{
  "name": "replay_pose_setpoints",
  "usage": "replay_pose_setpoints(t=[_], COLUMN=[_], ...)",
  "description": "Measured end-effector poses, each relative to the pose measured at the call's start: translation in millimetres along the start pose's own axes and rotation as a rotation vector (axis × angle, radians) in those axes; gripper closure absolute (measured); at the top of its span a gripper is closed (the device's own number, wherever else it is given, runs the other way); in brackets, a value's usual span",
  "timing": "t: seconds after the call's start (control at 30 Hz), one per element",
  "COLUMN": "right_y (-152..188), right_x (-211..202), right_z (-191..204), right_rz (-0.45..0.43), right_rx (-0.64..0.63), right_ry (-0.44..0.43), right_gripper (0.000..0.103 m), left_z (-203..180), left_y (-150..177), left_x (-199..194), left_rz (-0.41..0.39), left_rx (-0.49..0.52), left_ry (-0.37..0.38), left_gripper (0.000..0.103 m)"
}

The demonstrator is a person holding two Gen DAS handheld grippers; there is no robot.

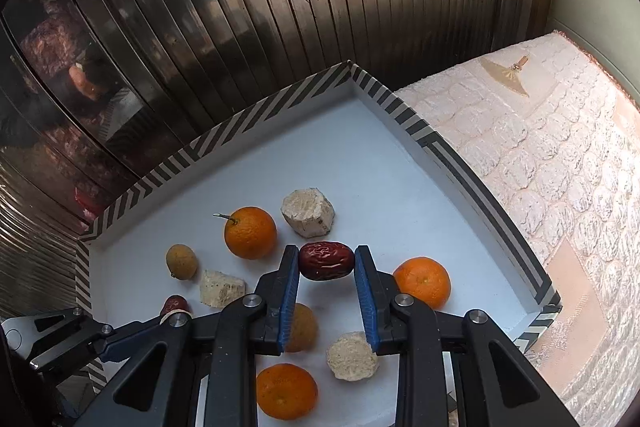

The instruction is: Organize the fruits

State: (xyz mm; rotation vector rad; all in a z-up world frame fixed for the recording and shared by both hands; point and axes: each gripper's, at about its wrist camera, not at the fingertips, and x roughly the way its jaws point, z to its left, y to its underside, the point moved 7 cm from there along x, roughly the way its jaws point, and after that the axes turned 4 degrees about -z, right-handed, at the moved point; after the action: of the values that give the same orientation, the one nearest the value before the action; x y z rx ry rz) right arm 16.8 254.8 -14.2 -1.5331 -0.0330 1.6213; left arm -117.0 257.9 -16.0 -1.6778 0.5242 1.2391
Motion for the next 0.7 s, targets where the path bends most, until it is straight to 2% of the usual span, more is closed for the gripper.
replay_pose_setpoints(t=[0.17,0.33,0.47,0.53,0.7], right_y=[0.9,-2.4,-1.3,0.6,3.2], right_x=[12.9,7.2,-9.7,-17.4,-18.5], right_z=[0.9,-1.4,-4.6,-5.0,-6.9], right_rz=[0.031,0.015,-0.013,-0.019,-0.022], right_rx=[-0.002,0.015,0.021,0.022,0.036], right_ry=[-0.002,-0.015,-0.017,-0.027,-0.022], right_gripper=[0.076,0.076,0.075,0.074,0.074], left_z=[-2.2,-2.3,-3.2,-4.1,-3.0], left_y=[1.2,-2.2,-5.4,-7.0,-7.9], left_x=[7.3,9.7,8.1,6.4,1.5], left_rz=[0.025,0.024,0.010,0.001,-0.009], left_rx=[-0.008,-0.014,-0.013,-0.018,-0.015], left_ry=[0.004,-0.005,-0.028,-0.028,-0.051], left_gripper=[0.074,0.074,0.063,0.053,0.052])
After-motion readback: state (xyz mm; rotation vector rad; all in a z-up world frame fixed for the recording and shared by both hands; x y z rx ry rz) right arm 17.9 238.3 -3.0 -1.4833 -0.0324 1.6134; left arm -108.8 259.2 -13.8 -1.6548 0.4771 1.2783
